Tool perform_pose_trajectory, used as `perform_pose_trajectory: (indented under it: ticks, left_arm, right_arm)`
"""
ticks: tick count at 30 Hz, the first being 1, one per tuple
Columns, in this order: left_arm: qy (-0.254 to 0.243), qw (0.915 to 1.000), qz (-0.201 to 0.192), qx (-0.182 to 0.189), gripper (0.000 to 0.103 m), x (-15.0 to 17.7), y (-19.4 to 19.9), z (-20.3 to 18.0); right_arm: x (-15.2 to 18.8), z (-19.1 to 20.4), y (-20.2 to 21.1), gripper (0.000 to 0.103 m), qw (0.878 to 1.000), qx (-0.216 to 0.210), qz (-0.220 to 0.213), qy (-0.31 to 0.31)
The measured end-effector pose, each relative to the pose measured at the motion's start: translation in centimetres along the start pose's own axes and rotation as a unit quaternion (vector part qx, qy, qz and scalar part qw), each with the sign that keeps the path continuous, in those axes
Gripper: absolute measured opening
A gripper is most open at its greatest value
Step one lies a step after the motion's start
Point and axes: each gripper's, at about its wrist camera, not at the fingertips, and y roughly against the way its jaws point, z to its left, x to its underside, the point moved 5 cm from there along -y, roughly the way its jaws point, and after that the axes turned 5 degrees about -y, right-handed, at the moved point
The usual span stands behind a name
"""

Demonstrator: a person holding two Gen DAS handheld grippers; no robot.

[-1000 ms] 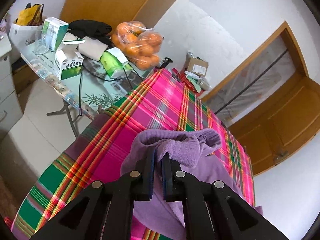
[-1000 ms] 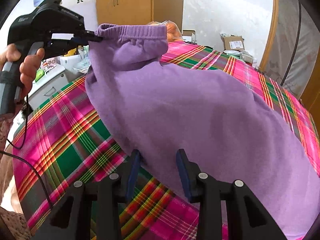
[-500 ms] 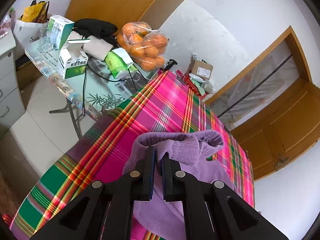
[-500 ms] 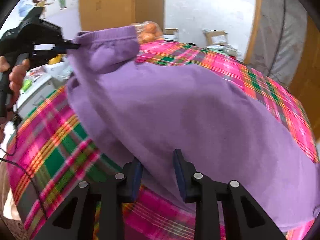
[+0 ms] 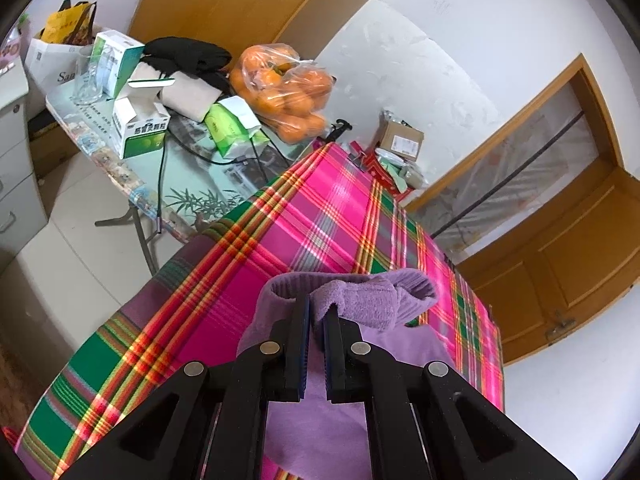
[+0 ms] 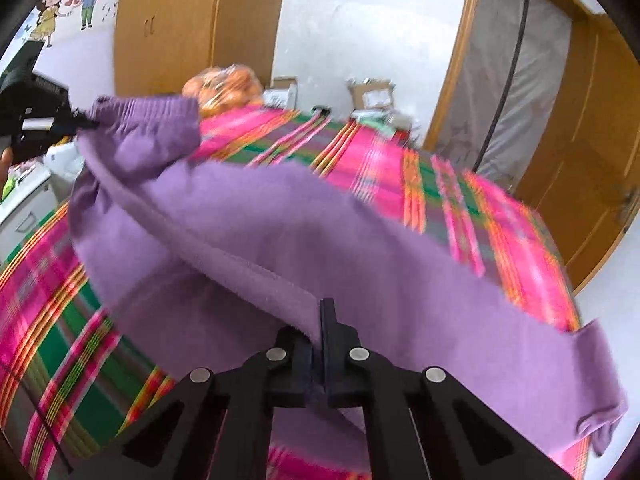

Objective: Fold clothes

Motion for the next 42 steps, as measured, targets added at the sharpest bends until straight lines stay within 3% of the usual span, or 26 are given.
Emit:
perform_pose_trajectory:
  ticks: [10, 25, 42]
  left_arm:
    - [-0.01, 0.9999, 0.012, 0.006, 0.006, -0.8, -2.3, -2.7]
    - [-0.011, 0.999, 0.041, -0.016, 0.006, -3.4, -8.8, -5.3]
    - [-0.027, 0.9973, 0.057, -0.038, 0.006, -5.7, -15.2, -7.9]
  right_arm:
    - [-6.7, -3.7, -0.8, 0.003, 0.997, 0.052, -0.065, 0.009]
    - [-13.2, -7.1, -8.5, 0.003, 0.991, 0.111, -0.059, 0.051]
    - [-18.0, -9.0, -16.3, 0.003, 0.98, 0.174, -0.042, 0.088]
